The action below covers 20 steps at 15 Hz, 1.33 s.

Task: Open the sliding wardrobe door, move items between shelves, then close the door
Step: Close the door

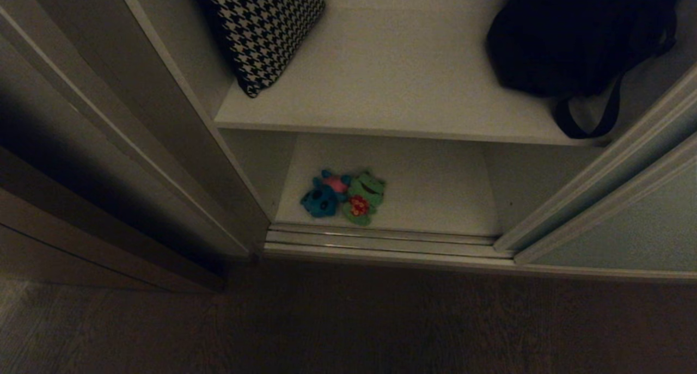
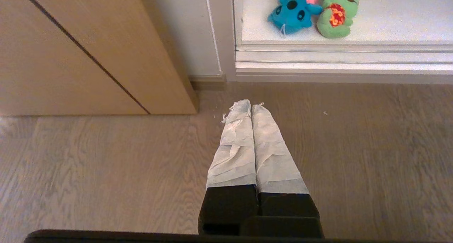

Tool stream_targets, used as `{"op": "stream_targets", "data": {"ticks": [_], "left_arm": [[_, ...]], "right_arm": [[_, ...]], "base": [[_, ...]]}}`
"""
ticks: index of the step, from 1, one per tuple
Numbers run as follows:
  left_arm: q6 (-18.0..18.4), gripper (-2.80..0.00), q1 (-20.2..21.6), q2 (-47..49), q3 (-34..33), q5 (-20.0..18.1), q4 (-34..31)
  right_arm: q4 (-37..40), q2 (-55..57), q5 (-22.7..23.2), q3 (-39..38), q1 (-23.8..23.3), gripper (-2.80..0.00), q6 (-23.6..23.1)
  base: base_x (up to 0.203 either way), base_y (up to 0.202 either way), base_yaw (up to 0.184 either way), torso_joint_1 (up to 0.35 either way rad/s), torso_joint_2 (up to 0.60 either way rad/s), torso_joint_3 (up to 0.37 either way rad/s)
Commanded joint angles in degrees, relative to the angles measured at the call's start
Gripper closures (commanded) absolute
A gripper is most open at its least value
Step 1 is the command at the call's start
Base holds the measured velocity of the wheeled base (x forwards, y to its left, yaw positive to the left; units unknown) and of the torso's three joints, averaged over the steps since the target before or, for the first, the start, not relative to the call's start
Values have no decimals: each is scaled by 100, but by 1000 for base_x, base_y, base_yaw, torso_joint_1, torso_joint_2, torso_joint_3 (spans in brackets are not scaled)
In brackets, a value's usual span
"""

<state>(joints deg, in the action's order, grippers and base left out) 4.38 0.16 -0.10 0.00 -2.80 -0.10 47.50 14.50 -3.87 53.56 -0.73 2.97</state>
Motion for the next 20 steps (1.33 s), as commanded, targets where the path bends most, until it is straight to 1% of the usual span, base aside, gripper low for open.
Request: {"op": "stream_targets", "data": {"ticks": [1,2,4,6,7,9,10,12,13,16,17,18,19,20], "left_arm": [[2,0,2,12,0,-1,1],[2,0,2,19,0,-1,1],[2,0,2,15,0,-1,1],[2,0,2,10,0,-1,1],[2,0,2,10,0,-1,1],[2,0,2,19,0,-1,1],[2,0,2,15,0,-5,1],[2,0,2,16,0,-1,1],[2,0,2,11,0,-1,1],[2,0,2,19,0,-1,1],[2,0,2,10,0,-1,1],[2,0,2,19,0,-1,1],[2,0,2,19,0,-1,1],[2,0,2,18,0,-1,1]], "right_arm": [[161,1350,-399,1014,-14,0,661],[145,1712,-621,1322,-11,0,920],[-167,2346,-1048,1701,-15,0,1478],[-572,2878,-1615,1936,-15,0,1756],[-766,3018,-1775,2023,-15,0,1807],[-820,3174,-1795,2374,-10,0,1829],[-835,3272,-1721,2522,-116,0,1828],[-978,3389,-948,2709,-551,0,1793],[-1083,3461,-666,2730,-843,0,1769],[-1623,3741,175,2648,-1859,0,1741],[-1842,3819,505,2578,-2252,0,1715],[-2046,3873,957,2489,-2594,0,1643],[-2216,3897,1331,2422,-2768,0,1559],[-2306,3904,1416,2402,-2867,0,1524]], "base": [[0,0,0,0,0,0],[0,0,0,0,0,0],[0,0,0,0,0,0],[0,0,0,0,0,0],[0,0,0,0,0,0],[0,0,0,0,0,0],[0,0,0,0,0,0],[0,0,0,0,0,0],[0,0,0,0,0,0],[0,0,0,0,0,0],[0,0,0,0,0,0],[0,0,0,0,0,0],[0,0,0,0,0,0],[0,0,0,0,0,0]]}}
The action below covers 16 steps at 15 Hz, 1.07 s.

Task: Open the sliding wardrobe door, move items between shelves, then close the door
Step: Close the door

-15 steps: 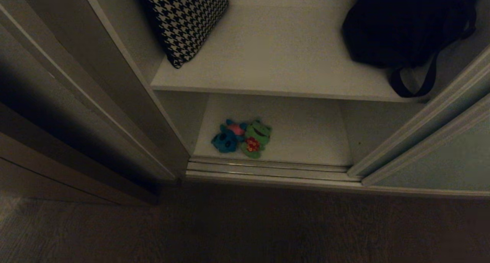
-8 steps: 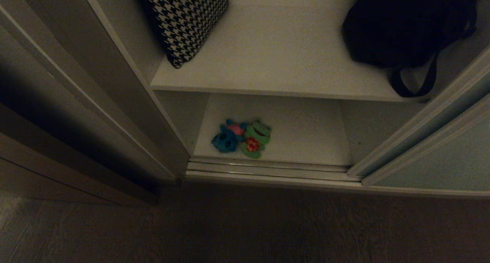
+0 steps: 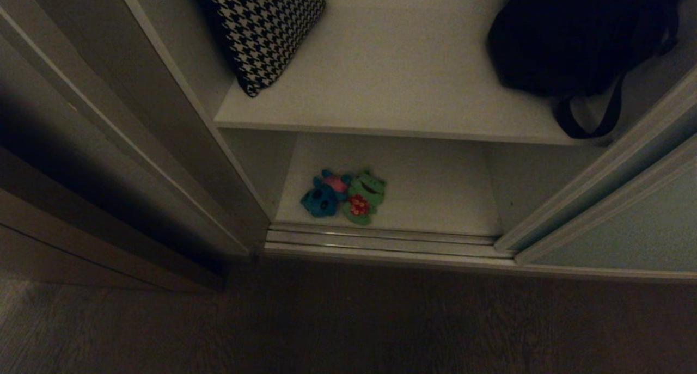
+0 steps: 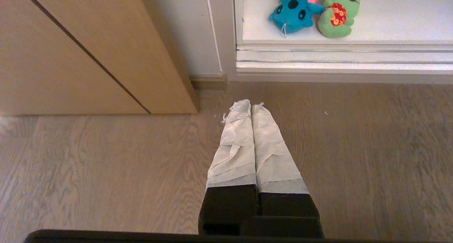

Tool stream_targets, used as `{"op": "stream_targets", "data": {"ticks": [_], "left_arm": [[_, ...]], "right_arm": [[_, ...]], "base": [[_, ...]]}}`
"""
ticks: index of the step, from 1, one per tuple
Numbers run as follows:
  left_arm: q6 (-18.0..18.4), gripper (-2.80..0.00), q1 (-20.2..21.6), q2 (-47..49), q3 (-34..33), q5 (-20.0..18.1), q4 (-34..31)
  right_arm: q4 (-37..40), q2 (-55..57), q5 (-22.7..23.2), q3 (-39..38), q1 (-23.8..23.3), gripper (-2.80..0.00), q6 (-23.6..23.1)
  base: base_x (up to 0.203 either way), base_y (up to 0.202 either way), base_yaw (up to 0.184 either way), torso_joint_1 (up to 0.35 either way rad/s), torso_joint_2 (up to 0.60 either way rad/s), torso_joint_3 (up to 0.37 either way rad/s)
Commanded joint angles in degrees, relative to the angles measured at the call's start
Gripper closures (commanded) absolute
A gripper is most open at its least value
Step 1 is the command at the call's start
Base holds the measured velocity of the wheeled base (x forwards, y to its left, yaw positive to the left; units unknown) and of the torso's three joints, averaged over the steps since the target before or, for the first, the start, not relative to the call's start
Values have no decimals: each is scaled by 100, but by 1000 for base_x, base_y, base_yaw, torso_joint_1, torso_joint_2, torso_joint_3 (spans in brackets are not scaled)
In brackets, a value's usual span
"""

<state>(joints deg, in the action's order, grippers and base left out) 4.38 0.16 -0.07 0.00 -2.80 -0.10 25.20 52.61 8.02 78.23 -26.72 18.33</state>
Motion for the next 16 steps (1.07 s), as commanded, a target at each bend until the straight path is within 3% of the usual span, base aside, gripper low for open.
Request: {"op": "stream_targets", "data": {"ticks": [1,4,7,14,16], "left_arm": [[2,0,2,16,0,-1,1],[2,0,2,7,0,-1,1],[2,0,2,16,0,-1,1],[2,0,2,8,0,-1,1],[2,0,2,16,0,-1,1]], "right_arm": [[-151,103,309,-75,-420,0,-29],[-324,186,769,-107,-891,0,-168],[-357,203,816,-135,-1117,0,-347],[-980,790,859,-395,-1204,0,-316],[-1072,821,1160,-540,-1215,0,-306]], "base": [[0,0,0,0,0,0],[0,0,0,0,0,0],[0,0,0,0,0,0],[0,0,0,0,0,0],[0,0,0,0,0,0]]}}
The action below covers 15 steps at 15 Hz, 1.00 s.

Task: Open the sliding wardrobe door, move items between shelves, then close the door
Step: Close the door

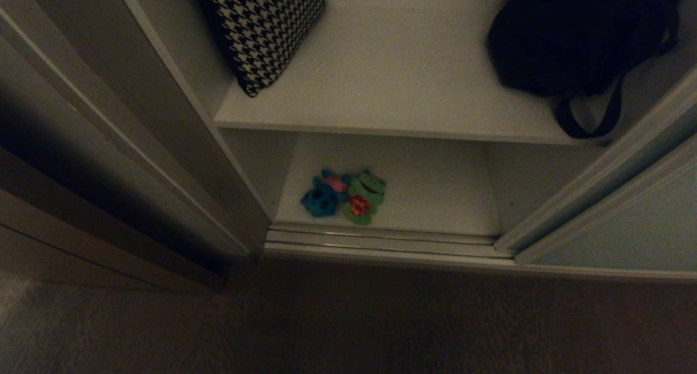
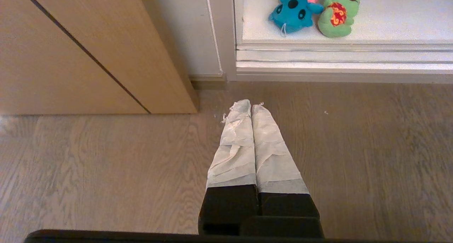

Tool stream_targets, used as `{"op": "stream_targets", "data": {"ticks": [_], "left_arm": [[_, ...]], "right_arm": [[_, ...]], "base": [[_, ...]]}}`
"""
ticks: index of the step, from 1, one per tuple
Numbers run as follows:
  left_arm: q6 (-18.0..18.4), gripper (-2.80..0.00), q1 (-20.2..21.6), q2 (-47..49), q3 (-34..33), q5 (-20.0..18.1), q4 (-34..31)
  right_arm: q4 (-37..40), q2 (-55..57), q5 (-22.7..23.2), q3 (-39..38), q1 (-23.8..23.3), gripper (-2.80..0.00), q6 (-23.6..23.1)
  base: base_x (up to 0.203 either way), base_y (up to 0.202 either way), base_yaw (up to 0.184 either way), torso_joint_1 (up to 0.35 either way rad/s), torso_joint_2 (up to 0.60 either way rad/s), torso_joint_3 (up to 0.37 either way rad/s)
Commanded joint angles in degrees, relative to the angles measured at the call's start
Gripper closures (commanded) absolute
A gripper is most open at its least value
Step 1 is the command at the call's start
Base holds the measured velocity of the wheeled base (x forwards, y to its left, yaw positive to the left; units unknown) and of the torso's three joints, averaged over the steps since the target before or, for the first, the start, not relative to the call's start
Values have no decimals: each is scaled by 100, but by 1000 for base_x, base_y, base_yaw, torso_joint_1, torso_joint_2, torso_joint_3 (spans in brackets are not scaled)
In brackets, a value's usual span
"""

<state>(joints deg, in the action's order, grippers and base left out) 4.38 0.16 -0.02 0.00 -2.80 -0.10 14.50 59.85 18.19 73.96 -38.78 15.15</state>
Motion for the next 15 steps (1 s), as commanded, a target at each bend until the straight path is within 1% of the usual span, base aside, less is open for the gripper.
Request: {"op": "stream_targets", "data": {"ticks": [1,6,9,15], "left_arm": [[2,0,2,3,0,-1,1],[2,0,2,11,0,-8,1],[2,0,2,6,0,-1,1],[2,0,2,3,0,-1,1]], "right_arm": [[-19,100,241,-191,-27,0,6],[-268,377,303,-180,-42,0,5],[-631,680,286,-205,-51,0,5],[-830,1107,308,-133,-51,0,-23]], "base": [[0,0,0,0,0,0],[0,0,0,0,0,0],[0,0,0,0,0,0],[0,0,0,0,0,0]]}}
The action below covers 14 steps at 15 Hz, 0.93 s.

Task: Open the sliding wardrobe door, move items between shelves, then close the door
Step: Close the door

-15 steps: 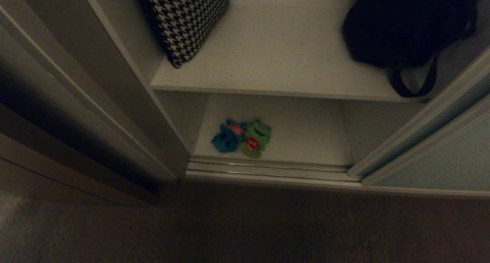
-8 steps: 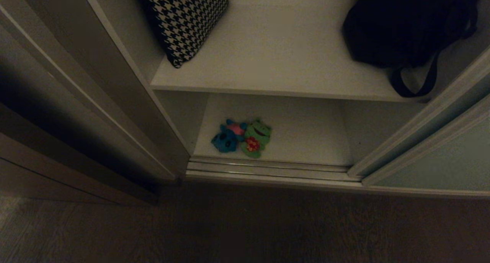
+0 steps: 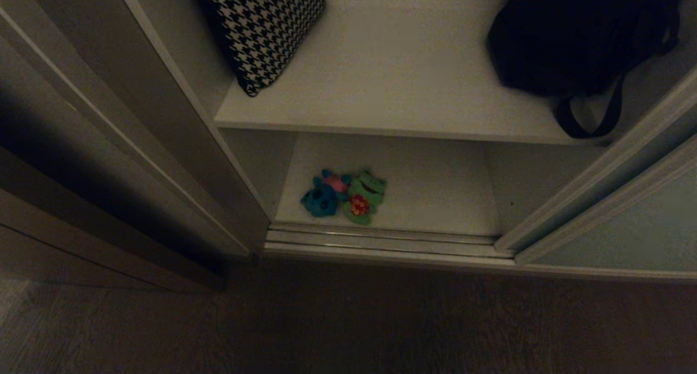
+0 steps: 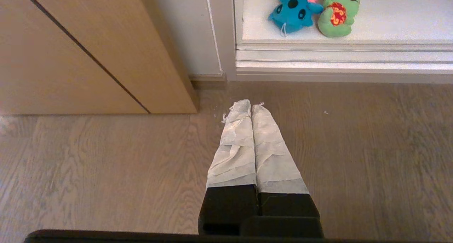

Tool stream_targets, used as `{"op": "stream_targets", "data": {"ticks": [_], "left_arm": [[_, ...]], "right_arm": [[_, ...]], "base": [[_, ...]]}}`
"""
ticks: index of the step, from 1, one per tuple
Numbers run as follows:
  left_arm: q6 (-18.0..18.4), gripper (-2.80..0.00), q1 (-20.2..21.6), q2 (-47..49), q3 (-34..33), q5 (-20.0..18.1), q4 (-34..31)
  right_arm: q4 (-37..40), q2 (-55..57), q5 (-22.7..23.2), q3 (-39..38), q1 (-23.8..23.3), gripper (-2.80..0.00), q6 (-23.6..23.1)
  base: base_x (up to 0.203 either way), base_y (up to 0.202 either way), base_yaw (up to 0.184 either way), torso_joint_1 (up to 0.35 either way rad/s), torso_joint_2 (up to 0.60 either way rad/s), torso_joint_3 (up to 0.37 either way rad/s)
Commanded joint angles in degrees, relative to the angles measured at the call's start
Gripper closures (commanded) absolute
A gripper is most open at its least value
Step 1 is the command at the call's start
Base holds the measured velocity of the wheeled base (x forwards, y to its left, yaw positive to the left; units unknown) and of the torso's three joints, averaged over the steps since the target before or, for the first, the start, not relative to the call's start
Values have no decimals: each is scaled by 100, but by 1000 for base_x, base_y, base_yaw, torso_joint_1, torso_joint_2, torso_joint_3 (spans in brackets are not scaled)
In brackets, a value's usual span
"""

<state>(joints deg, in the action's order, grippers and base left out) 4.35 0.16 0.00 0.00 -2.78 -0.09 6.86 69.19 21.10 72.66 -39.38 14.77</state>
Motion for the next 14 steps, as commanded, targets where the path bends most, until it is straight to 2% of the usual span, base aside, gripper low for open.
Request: {"op": "stream_targets", "data": {"ticks": [1,8,11,14], "left_arm": [[4,0,2,4,0,-3,0],[4,0,2,8,0,-3,0],[4,0,2,2,0,-3,0],[4,0,2,6,0,-3,0]], "right_arm": [[-205,226,17,-37,11,0,22],[-332,524,8,-24,318,0,-19],[-908,671,-20,-67,467,0,-36],[-1075,776,-40,-33,501,0,-36]], "base": [[0,0,0,0,0,0],[0,0,0,0,0,0],[0,0,0,0,0,0],[0,0,0,0,0,0]]}}
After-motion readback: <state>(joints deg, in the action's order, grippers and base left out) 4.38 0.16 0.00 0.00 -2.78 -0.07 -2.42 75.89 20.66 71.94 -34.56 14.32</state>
